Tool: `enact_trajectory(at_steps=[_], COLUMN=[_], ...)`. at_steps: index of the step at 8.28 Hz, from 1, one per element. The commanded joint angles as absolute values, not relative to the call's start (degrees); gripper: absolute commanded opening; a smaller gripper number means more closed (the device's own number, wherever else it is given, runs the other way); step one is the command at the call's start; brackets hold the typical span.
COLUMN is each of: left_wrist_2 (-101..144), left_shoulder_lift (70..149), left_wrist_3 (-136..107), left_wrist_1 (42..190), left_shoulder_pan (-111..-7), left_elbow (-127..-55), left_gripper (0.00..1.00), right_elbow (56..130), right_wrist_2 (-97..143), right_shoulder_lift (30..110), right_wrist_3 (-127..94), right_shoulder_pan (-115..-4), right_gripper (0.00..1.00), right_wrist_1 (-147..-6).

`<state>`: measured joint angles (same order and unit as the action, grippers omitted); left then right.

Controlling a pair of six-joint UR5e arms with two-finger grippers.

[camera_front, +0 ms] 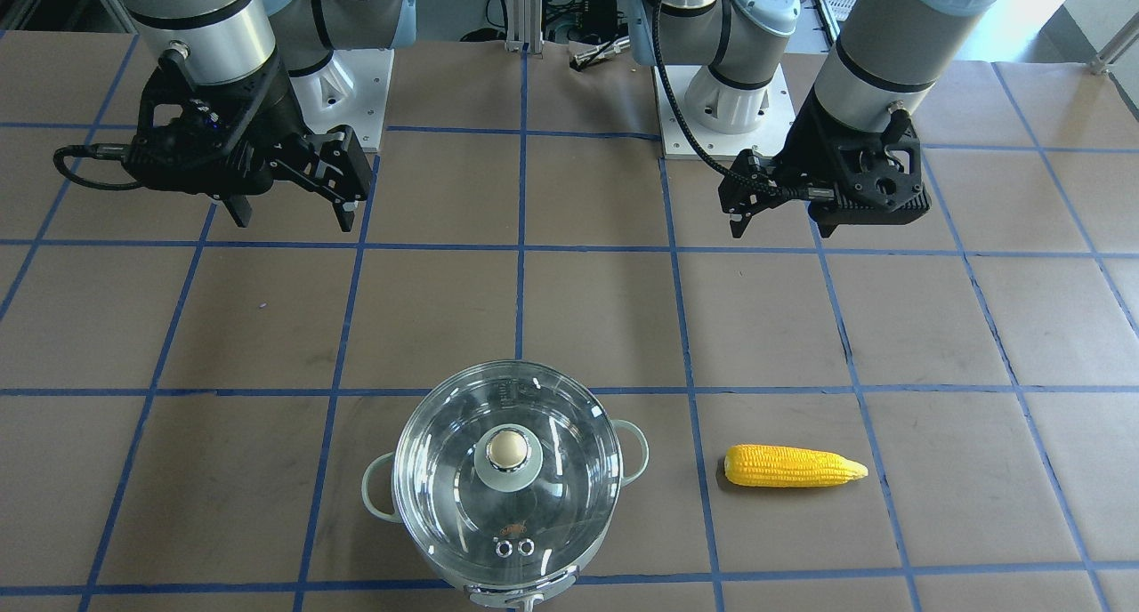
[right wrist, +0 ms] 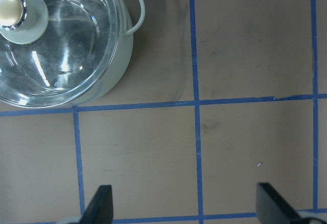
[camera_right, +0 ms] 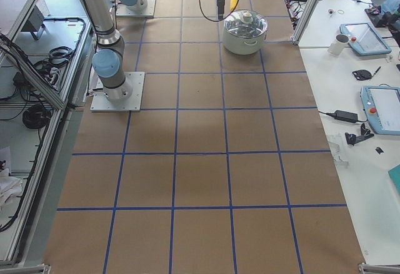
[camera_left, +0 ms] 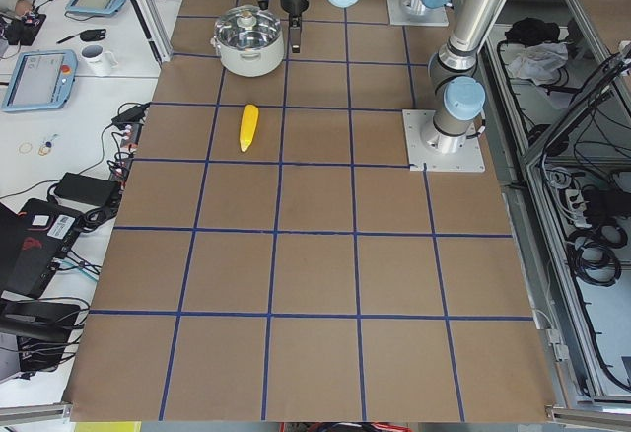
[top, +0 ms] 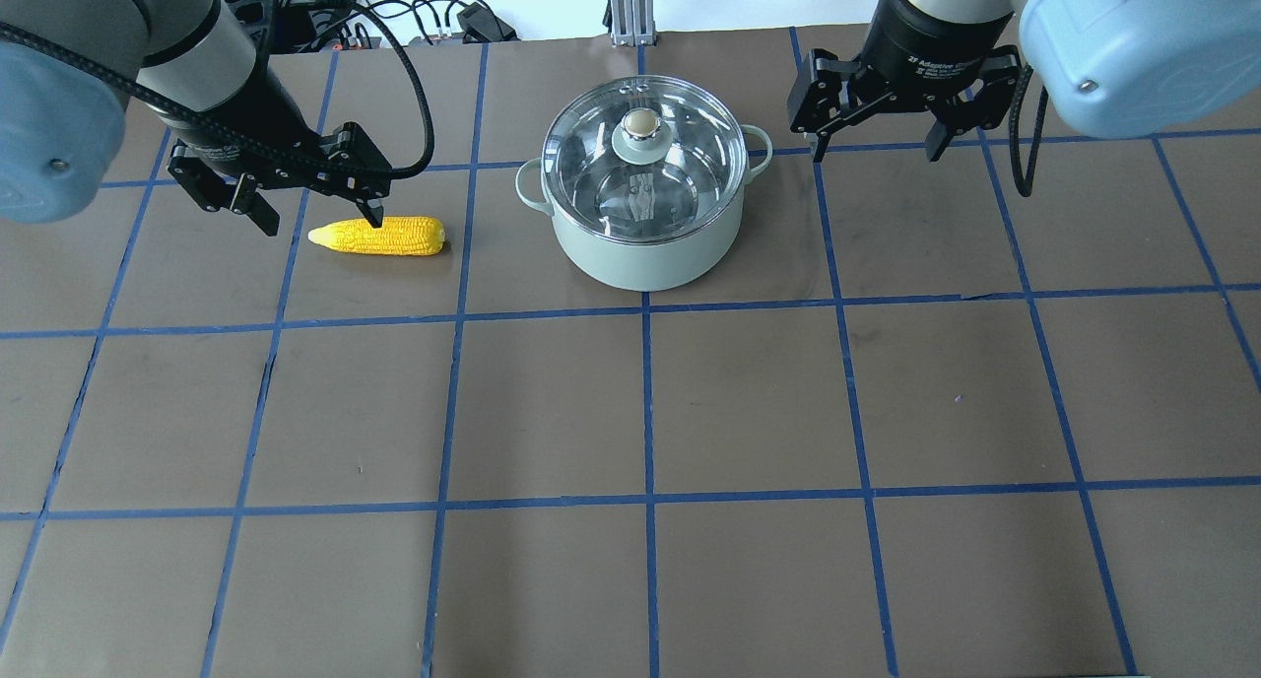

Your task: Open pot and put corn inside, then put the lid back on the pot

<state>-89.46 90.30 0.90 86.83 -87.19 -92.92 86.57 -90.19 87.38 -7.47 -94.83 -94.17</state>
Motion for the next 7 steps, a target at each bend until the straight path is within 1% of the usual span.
enact_trajectory(at_steps=[1, 3, 5, 7], left_wrist_2=[-89.5, -89.1, -89.3, -89.5], left_shoulder_lift=[90.4, 90.5, 91.6, 95.7], left_wrist_3=[0.9, 2.6, 10.9, 25.3], left_wrist_1=[86.9, 86.8, 86.1, 78.5], left_shoulder_pan=[-87.2, -86.9, -86.6, -85.8], left_elbow=[-93.1, -93.0, -92.9, -92.7], left_gripper=[1.00, 1.00, 1.00, 1.00], right_elbow=[86.6, 86.6, 86.6, 86.6], right_wrist_2=[-90.1, -90.0, -90.0, -89.8], right_shoulder_lift=[87.5, 87.5, 87.4, 87.5], right_wrist_3=[-7.5, -7.5, -7.5, -7.5], right_shoulder_pan=[-94.8, -94.8, -94.7, -94.7], right_gripper=[1.00, 1.00, 1.00, 1.00], right_wrist_1=[-94.3, -94.5, -94.5, -94.5])
